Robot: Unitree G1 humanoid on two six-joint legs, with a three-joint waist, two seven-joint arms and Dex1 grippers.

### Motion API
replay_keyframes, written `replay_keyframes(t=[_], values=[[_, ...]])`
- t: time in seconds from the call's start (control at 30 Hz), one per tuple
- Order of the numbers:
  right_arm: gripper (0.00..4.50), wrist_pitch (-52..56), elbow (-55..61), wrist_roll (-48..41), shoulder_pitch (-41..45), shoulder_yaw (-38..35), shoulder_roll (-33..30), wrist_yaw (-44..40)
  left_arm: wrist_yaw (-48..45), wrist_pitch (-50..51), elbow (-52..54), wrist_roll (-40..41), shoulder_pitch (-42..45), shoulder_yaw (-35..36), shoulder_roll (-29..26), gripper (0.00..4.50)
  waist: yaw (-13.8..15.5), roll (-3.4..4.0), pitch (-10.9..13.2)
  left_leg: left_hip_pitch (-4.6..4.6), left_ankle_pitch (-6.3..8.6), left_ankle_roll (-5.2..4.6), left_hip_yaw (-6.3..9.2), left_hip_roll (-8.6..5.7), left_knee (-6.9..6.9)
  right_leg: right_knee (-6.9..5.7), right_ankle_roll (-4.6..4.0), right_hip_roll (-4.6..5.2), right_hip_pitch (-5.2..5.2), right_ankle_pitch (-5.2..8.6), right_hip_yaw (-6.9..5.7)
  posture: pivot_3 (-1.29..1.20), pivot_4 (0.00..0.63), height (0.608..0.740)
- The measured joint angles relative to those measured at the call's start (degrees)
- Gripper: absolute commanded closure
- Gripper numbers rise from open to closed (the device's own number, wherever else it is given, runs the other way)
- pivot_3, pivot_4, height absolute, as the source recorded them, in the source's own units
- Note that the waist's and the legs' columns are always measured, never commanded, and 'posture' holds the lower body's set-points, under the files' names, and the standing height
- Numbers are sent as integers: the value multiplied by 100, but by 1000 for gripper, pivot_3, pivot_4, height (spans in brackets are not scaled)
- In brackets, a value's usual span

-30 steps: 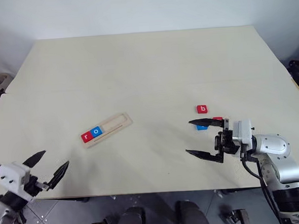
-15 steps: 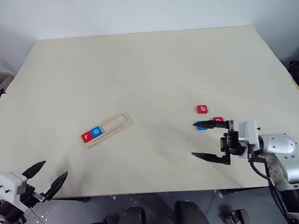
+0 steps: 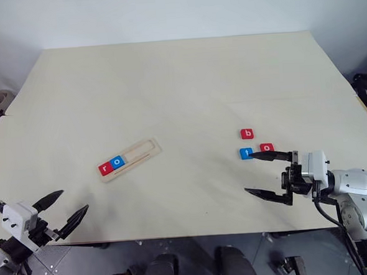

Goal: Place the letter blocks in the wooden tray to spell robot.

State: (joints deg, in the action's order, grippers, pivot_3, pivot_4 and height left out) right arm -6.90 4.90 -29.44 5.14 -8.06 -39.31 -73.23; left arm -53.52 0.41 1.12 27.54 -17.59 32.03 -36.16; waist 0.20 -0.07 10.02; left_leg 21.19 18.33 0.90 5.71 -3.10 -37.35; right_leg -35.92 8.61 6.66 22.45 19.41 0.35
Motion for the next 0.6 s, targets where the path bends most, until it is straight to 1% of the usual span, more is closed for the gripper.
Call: replay_keyframes(t=[0.1, 0.17, 0.27, 0.37, 0.43, 0.6], values=[[61, -32, -23, 10, 8, -6, -3, 26, -312, 157, -206, 6, 504, -237, -402, 0, 15, 0, 0, -2, -1, 1, 1, 0, -1, -1, -5, -2, -1, -3, 0, 0, 150, 740], [61, -43, -56, 31, 6, -13, -12, 27, -544, 137, -686, -122, 1095, -538, -712, 0, 16, 1, 0, -3, -2, 2, 1, -2, -1, -5, -5, -2, 0, -3, -2, 0, 150, 740], [61, -49, -58, 53, 16, -19, -23, 29, -799, -23, -1501, -409, 2001, -966, -986, 0, -15, 1, 0, -3, -2, 2, 0, -4, 3, -6, -5, -4, 3, -3, -2, 0, 150, 740], [61, -47, -24, 55, -6, -45, -28, 76, -993, -332, -2269, -771, 2805, -1401, -1049, 0, -36, 0, 0, -1, -2, 2, -2, -6, 6, -8, -4, -4, 8, -4, -5, 0, 150, 740], [61, -40, 57, 55, -76, -85, -30, 151, -1113, -523, -2668, -956, 3152, -1669, -1047, 0, -55, 0, 0, 0, -1, 2, -6, -5, 8, -15, -3, -5, 12, -4, -6, 0, 150, 740], [61, 2, 292, 54, -252, -112, -29, 305, -1323, -756, -3424, -1219, 3579, -2046, -1013, 0, -53, 0, 0, 0, -2, 2, -8, -4, -2, -44, -3, -8, 14, -4, -6, 0, 150, 740]])
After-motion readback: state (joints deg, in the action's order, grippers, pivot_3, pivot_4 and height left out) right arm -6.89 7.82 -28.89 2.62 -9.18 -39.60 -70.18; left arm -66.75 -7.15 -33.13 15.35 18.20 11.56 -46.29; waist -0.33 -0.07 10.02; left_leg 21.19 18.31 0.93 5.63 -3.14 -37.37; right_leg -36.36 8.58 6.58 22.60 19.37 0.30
